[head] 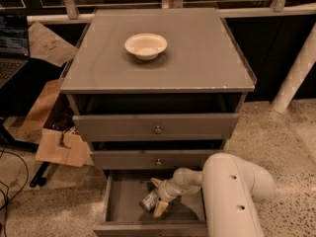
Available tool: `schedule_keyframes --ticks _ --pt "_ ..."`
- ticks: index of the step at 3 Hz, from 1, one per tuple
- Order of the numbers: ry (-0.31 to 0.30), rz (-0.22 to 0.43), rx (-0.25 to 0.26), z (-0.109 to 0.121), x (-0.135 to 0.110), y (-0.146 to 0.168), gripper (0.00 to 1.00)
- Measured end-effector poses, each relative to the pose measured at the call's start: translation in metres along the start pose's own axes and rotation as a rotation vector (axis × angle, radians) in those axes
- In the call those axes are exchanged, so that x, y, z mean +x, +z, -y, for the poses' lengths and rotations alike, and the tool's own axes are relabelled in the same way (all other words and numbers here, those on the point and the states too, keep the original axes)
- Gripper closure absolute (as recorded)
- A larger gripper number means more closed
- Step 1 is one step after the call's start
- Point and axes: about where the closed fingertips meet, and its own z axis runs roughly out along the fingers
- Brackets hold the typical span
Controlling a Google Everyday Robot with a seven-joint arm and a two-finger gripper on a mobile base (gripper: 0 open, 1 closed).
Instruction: Pick blue plastic bottle from bottom drawer and place on counter
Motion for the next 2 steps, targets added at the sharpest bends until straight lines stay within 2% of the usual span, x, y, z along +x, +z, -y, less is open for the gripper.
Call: schedule_keyframes --ticks 2 --pt "0.03 -0.002 -0.035 -0.0065 0.0084 0.017 0.0"
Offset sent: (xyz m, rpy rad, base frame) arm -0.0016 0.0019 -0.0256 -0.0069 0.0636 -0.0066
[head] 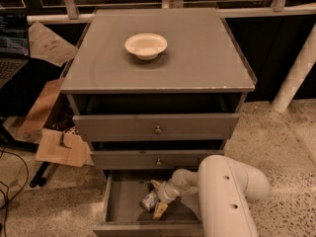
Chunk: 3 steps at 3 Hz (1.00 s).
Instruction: Pick blue plastic bottle from bottom drawer and place on counter
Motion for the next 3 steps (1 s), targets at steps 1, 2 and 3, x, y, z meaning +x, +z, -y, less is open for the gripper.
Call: schedule_keyframes --ticks 1,2,3 --pt "0.0 0.0 0.0 0.0 0.0 0.0 0.18" --pt "0.0 0.0 0.0 -0.0001 0.0 0.0001 0.43" --pt "0.0 0.0 0.0 -0.0001 0.0 0.0001 0.64"
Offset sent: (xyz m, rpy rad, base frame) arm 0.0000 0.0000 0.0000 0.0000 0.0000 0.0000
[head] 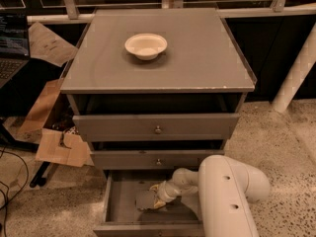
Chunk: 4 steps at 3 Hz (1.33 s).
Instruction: Pick blue plastic bottle from bottom drawer and place on counter
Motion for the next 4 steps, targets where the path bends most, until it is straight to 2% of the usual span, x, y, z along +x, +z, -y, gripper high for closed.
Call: schedule_keyframes --ticks 1,2,4 --pt "0.0 0.0 0.0 0.0 0.0 0.0 0.89" --pt "0.0 0.0 0.0 -0.0001 0.0 0.0001 1.0" --pt "0.008 0.0 0.007 -0.0018 -0.0011 0.0004 1.0"
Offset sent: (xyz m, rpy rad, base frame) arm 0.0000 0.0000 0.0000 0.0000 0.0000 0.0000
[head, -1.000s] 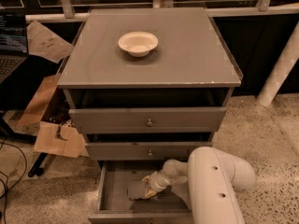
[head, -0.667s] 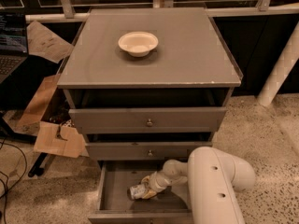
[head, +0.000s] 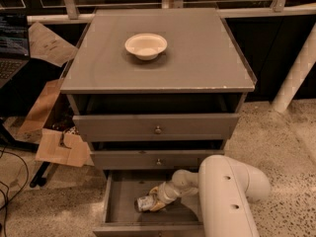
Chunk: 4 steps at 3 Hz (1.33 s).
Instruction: Pick blue plastic bottle from bottom drawer and place on counter
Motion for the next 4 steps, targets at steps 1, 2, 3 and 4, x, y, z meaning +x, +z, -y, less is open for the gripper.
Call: schedule_keyframes --ticks 1,2,3,4 --pt "0.011 0.001 0.064 -0.006 -0.006 -0.013 1.0" --pt "0.035 0.018 0.201 -0.01 -0.025 -0.055 1.0" --pt "0.045 0.017 0.308 -0.025 -0.043 -0.09 1.0" --pt "0.027 0.02 0.37 -0.042 -0.066 -0.115 1.0"
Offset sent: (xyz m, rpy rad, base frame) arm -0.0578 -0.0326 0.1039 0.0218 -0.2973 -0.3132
